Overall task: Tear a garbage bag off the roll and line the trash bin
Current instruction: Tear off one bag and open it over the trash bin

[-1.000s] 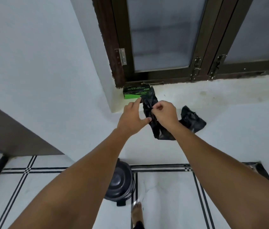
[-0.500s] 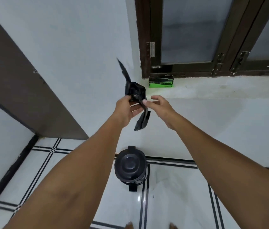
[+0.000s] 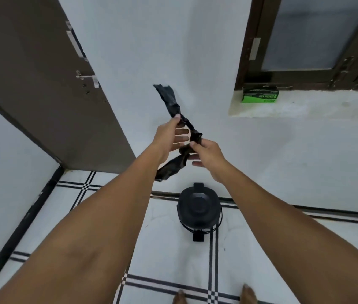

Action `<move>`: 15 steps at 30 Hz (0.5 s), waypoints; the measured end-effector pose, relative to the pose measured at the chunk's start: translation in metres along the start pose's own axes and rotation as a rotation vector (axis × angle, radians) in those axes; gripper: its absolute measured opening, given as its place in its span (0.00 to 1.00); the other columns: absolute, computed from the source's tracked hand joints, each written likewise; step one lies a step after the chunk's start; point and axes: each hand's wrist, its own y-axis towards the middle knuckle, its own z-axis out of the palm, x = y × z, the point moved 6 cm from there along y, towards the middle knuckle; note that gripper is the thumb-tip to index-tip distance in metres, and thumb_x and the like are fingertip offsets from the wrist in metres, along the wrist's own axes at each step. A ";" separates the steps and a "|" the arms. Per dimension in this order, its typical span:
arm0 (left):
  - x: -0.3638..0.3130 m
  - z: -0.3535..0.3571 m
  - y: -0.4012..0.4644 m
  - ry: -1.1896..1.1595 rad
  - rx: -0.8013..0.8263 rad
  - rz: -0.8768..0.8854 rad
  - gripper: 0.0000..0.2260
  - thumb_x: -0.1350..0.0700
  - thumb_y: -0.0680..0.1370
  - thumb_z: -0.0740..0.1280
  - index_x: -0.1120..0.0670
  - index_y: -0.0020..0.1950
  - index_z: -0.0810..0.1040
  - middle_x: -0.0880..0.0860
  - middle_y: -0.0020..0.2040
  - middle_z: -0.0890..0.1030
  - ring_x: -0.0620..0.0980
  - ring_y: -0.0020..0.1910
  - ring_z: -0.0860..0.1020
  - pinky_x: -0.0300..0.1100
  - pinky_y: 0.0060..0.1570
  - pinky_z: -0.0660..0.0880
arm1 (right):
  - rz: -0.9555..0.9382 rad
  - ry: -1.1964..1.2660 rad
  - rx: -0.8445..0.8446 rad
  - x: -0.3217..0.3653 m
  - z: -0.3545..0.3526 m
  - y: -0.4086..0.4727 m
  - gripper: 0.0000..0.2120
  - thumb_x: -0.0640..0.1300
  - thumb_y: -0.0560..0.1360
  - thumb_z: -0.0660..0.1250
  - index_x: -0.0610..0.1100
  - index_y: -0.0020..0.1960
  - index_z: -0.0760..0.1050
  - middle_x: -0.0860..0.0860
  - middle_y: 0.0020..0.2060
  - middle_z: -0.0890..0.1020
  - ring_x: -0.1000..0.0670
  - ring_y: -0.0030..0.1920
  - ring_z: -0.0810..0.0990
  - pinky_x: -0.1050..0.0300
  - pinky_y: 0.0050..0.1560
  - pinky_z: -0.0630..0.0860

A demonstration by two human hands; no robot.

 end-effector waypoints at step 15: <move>0.071 -0.004 -0.039 0.253 0.599 -0.241 0.28 0.49 0.74 0.77 0.48 0.73 0.73 0.56 0.65 0.83 0.58 0.65 0.81 0.57 0.65 0.78 | 0.317 0.165 -0.459 -0.034 -0.043 0.006 0.08 0.38 0.80 0.64 0.35 0.58 0.76 0.40 0.52 0.83 0.50 0.20 0.81 0.59 0.27 0.81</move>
